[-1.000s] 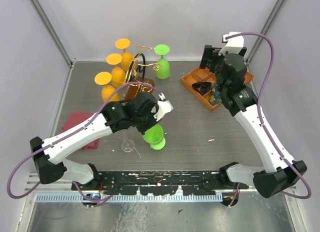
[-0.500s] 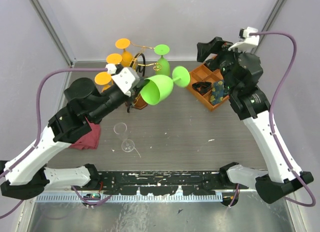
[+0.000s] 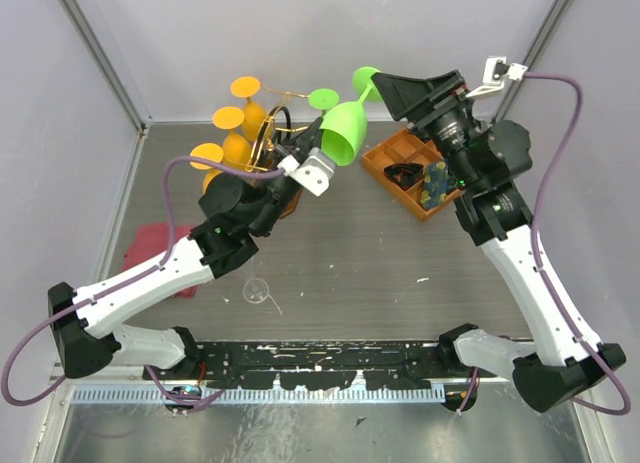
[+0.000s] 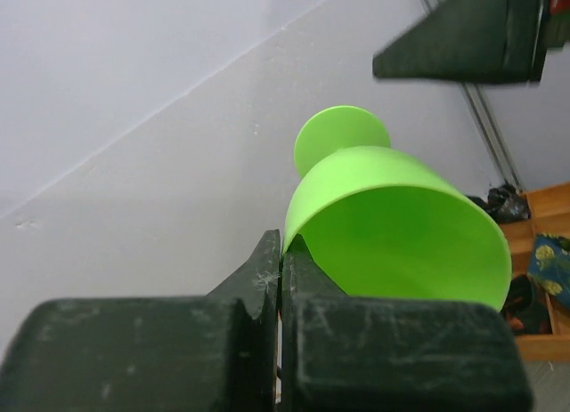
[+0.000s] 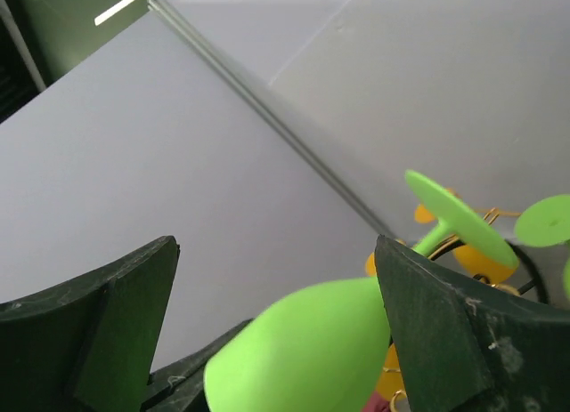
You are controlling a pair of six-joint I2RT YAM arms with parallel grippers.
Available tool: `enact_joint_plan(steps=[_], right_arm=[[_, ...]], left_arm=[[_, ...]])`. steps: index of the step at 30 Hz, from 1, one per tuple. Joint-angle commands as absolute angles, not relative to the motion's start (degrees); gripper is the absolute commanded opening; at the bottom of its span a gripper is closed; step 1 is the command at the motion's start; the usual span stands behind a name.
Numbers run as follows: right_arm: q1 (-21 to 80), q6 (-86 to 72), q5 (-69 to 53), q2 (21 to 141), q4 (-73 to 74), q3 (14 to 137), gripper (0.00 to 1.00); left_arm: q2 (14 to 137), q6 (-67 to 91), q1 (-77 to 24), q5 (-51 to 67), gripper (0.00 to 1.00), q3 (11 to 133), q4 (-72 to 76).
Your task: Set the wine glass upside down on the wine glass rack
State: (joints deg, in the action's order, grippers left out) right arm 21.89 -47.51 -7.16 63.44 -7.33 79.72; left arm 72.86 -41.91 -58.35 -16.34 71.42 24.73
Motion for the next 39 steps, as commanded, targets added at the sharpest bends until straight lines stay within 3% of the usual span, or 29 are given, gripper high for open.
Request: enact_joint_plan(steps=[1, 14, 32, 39], right_arm=[[21.74, -62.97, -14.61, 64.97, -17.33, 76.83, 0.96], [21.72, -68.31, -15.97, 66.58, -20.97, 74.37, 0.89], [21.75, -78.89, -21.43, 73.85, -38.64, 70.53, 0.65], [21.71, -80.0, -23.13, 75.55, -41.76, 70.81, 0.51]], left_arm=[[72.08, -47.0, -58.55, -13.8, 0.0, 68.97, 47.1], [72.33, -47.92, -58.54, -10.19, 0.0, 63.83, 55.06], [72.33, -45.76, -58.6, -10.43, 0.0, 62.49, 56.45], [74.6, -45.77, -58.54, -11.16, 0.0, 62.55, 57.08]])
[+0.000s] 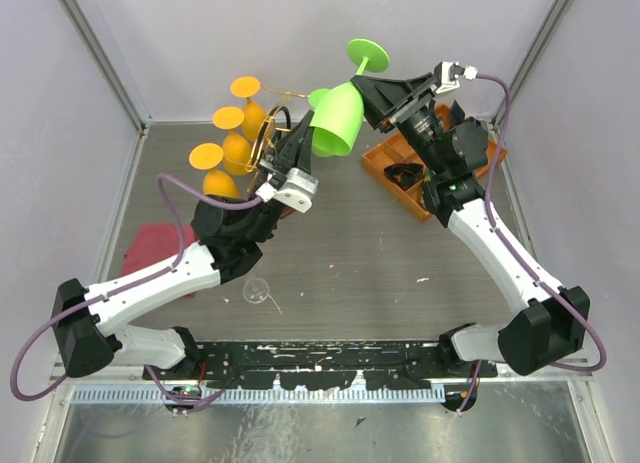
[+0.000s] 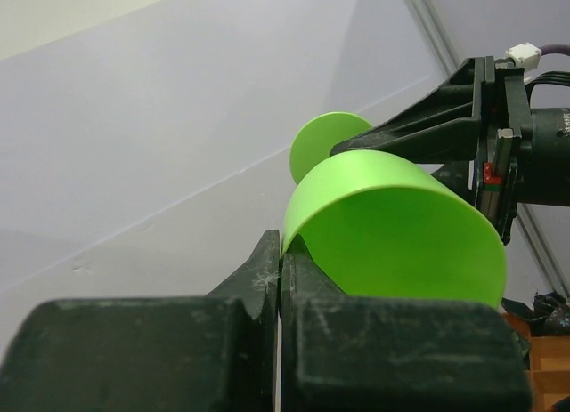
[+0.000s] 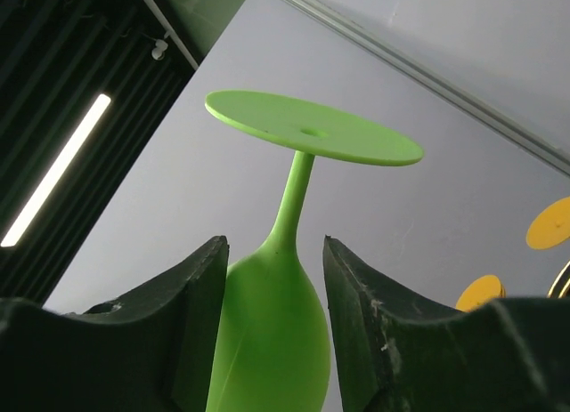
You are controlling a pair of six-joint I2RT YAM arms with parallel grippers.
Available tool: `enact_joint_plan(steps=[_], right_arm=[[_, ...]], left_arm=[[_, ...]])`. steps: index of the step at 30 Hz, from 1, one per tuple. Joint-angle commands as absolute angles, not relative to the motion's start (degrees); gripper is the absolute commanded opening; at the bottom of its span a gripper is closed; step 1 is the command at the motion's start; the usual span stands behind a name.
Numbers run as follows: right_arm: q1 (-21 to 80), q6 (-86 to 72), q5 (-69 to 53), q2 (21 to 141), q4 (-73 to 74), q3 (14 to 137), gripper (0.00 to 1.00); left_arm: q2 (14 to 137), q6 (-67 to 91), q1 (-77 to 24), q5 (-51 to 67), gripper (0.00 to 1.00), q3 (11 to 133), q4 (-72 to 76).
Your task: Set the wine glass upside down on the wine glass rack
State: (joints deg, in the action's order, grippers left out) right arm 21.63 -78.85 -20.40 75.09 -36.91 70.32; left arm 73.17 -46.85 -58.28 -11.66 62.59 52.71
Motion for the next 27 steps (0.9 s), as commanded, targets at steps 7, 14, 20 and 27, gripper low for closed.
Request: enact_joint_plan(steps=[7, 14, 20, 27], right_arm=[[21.73, -80.01, -24.55, 76.2, -42.7, 71.34, 0.28], [21.74, -78.5, -25.3, 76.81, -42.93, 71.83, 0.14], [21.64, -77.84, -25.72, 77.2, -42.8, 72.32, 0.1], [21.33, -77.25, -25.81, 77.35, -42.89, 72.53, 0.03]], left_arm=[[76.6, -45.98, -58.54, -11.84, 0.01, 63.6, 58.25], [76.66, -45.24, -58.58, -11.45, 0.08, 62.58, 58.62], [75.29, -45.0, -58.52, -11.38, 0.09, 60.89, 58.71], [73.99, -45.41, -58.52, -11.43, 0.44, 59.41, 57.74]])
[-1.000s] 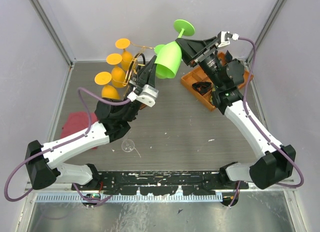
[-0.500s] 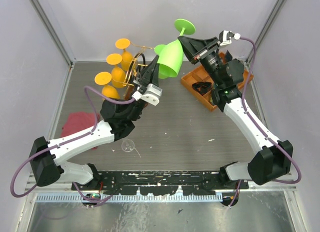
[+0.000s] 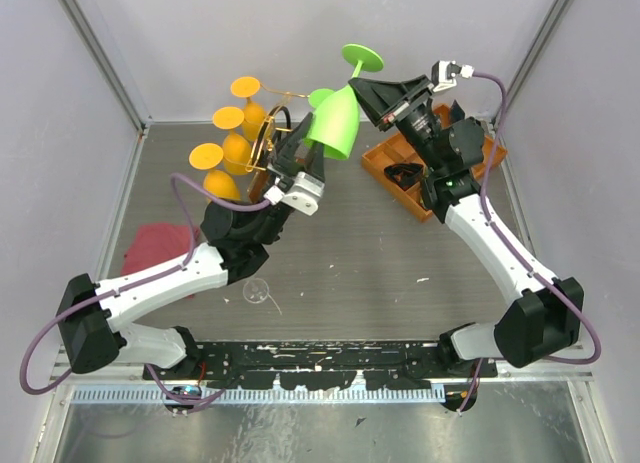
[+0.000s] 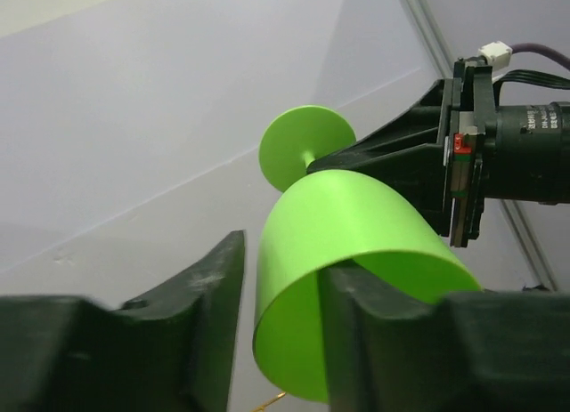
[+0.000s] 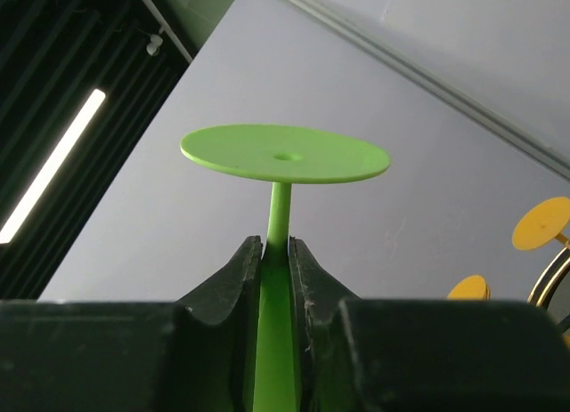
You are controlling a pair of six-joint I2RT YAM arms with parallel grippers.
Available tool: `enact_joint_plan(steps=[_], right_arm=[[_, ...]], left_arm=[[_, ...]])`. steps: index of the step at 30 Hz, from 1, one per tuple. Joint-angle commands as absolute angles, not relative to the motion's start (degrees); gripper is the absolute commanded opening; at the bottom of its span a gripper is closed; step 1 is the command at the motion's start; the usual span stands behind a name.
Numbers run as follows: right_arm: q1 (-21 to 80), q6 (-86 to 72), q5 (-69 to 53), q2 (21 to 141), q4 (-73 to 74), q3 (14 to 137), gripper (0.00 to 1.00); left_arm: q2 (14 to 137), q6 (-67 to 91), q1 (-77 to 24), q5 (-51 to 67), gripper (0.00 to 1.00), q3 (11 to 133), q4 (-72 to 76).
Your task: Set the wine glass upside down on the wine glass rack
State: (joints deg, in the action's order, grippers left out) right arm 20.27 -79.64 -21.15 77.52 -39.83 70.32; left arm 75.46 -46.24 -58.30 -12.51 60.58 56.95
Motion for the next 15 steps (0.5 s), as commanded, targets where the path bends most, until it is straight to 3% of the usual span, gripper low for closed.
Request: enact_joint_plan(steps=[1, 4, 15], right_arm=[[21.11, -76.94, -25.7, 77.27, -42.89, 72.64, 0.02], [20.47, -76.01, -25.2, 76.88, -42.8, 72.56, 0.01], [16.76, -64.39, -22.06, 74.37, -36.33, 72.44, 0.01]], left_arm=[[73.82, -45.48, -58.51, -11.58, 0.52, 58.99, 57.62], [73.18, -45.36, -58.45, -12.22, 0.66, 57.88, 56.76], [64.02, -43.52, -58.47, -15.91, 0.77, 50.55, 47.24]])
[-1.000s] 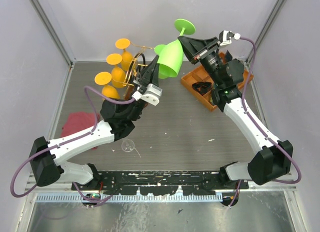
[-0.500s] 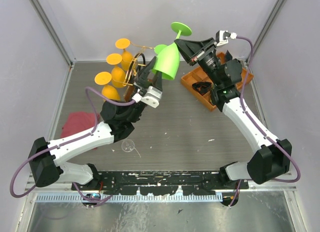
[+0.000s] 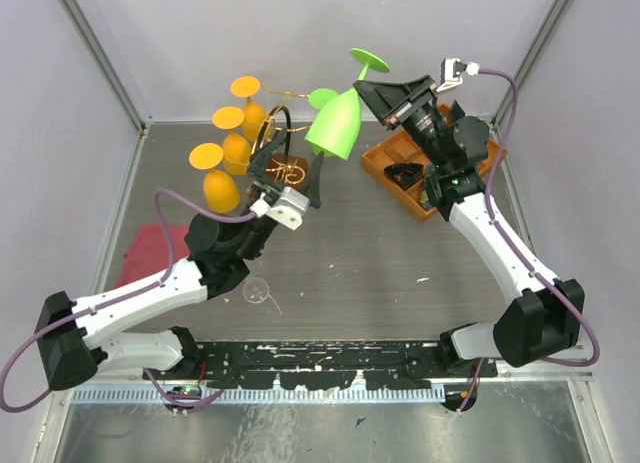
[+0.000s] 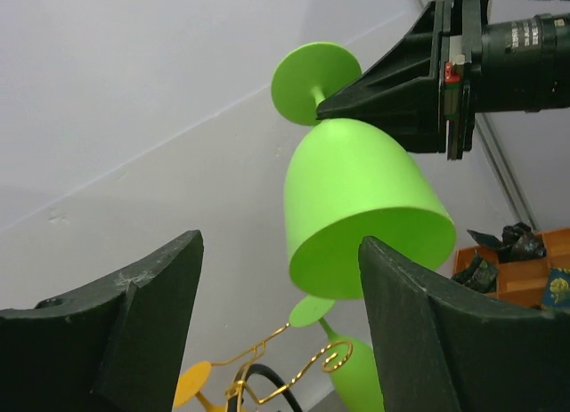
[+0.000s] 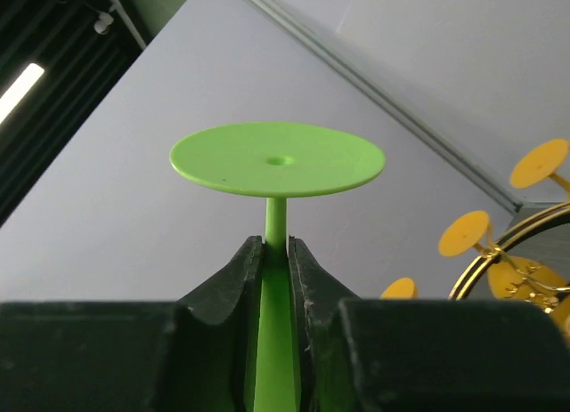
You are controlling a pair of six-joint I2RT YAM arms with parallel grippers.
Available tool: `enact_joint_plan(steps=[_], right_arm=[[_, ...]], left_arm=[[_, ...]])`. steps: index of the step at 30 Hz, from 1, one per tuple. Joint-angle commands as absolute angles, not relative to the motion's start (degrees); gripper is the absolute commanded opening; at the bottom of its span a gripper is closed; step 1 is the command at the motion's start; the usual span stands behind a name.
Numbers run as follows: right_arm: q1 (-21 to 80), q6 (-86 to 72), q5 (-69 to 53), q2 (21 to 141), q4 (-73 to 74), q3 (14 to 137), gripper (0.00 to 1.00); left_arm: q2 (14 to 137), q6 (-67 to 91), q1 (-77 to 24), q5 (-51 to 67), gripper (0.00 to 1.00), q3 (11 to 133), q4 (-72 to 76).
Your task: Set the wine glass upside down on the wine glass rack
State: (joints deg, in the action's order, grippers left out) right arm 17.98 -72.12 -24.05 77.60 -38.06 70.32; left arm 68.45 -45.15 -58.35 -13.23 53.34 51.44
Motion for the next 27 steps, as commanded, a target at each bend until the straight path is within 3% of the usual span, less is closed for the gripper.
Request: enact_joint_plan(steps=[1, 7, 12, 18, 27], right_arm=[[16.69, -61.46, -21.34, 73.9, -34.46, 72.47, 0.01], [16.64, -38.95, -17.5, 70.92, -24.43, 71.98, 0.01], [16.88, -26.6, -16.62, 69.26, -26.47, 64.47, 0.01], [20.95, -14.72, -15.87, 70.22, -30.84, 58.13, 0.01], [29.65, -0.24, -13.84, 72.18, -45.48, 48.1, 0.01]], left_arm=[[62.82, -42.94, -58.47, -16.46, 0.78, 50.06, 45.59], [59.17, -37.52, -58.02, -23.69, 0.8, 56.81, 31.08], [60.88, -27.52, -52.44, -27.13, 0.84, 66.24, 20.11], [64.34, -6.39, -37.9, -19.53, 0.87, 76.75, 2.02], [65.83, -0.97, -31.18, -14.24, 0.91, 76.84, -0.57]])
